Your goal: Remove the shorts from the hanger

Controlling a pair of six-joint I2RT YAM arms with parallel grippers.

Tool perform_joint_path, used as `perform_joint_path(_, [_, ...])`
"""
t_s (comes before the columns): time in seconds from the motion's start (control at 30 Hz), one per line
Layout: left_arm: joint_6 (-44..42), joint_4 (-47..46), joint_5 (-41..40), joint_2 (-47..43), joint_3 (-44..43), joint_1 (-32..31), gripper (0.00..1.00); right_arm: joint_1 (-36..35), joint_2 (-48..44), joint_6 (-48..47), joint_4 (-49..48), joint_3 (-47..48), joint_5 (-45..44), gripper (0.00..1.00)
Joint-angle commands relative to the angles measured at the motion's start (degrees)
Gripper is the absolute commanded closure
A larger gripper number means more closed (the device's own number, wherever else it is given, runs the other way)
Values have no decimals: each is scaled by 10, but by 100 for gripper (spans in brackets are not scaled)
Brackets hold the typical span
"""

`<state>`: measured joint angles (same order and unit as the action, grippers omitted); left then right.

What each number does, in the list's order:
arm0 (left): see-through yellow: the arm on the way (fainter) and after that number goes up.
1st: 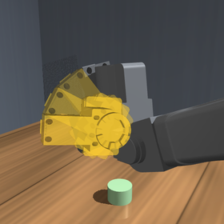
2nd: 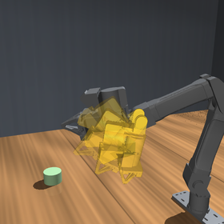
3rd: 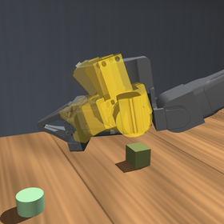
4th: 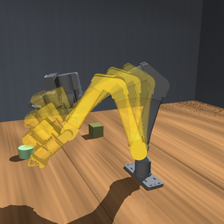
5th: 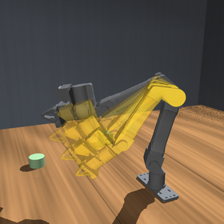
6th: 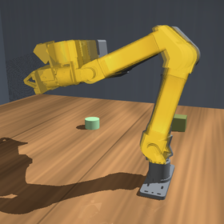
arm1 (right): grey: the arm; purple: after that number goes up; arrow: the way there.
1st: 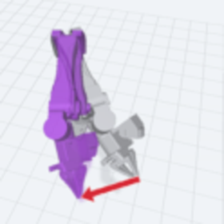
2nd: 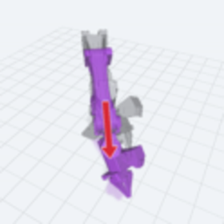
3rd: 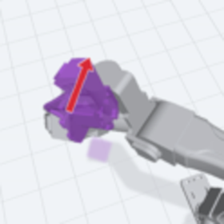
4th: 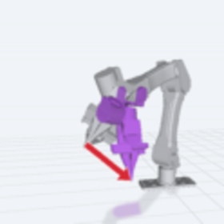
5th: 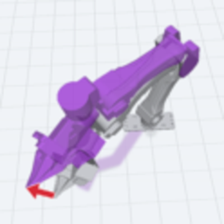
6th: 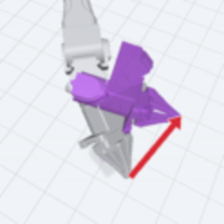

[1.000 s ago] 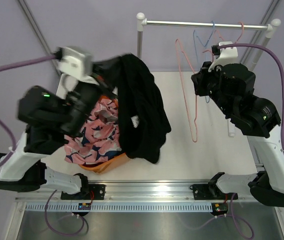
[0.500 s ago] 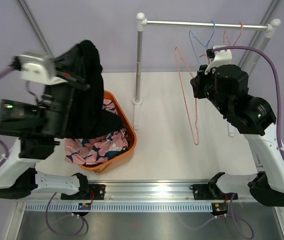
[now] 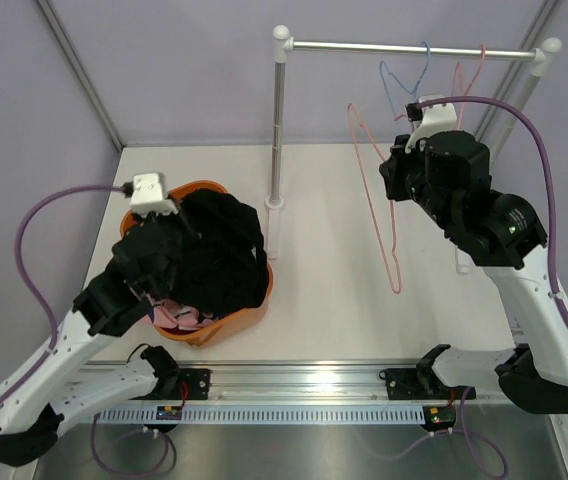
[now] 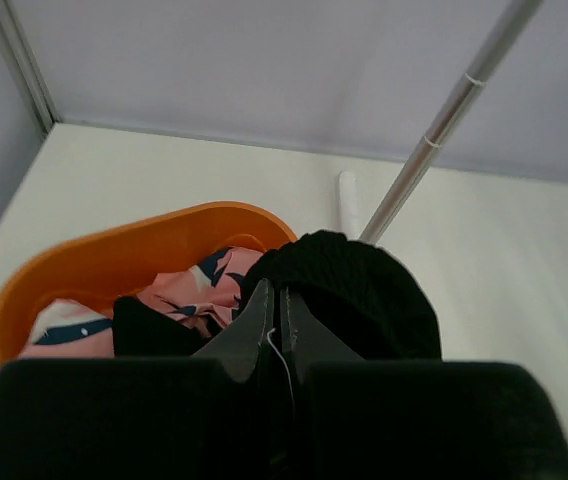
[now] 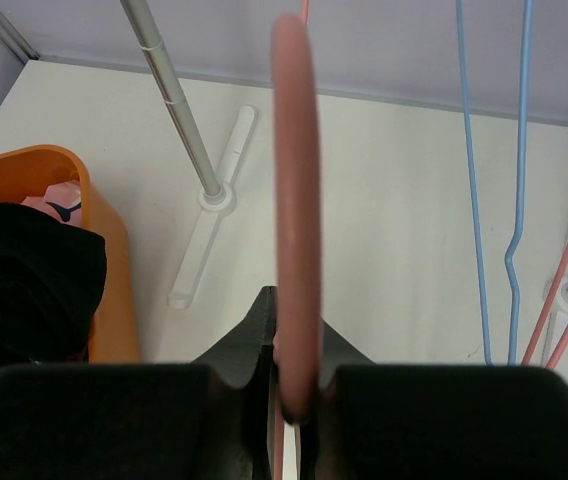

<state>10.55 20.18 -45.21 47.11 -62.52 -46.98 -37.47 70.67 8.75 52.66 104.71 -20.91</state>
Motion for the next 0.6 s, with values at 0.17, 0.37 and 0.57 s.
perform_joint_path(0.17, [361, 28, 121, -170, 280, 84, 100, 31, 38, -30, -8, 45, 61, 100])
perform_joint_path(0.37, [430, 1, 179, -235, 378, 99, 72, 68, 71, -55, 5, 82, 134, 100])
perform_joint_path(0.57, [359, 19, 208, -236, 301, 99, 1, 136, 95, -75, 5, 123, 205, 100])
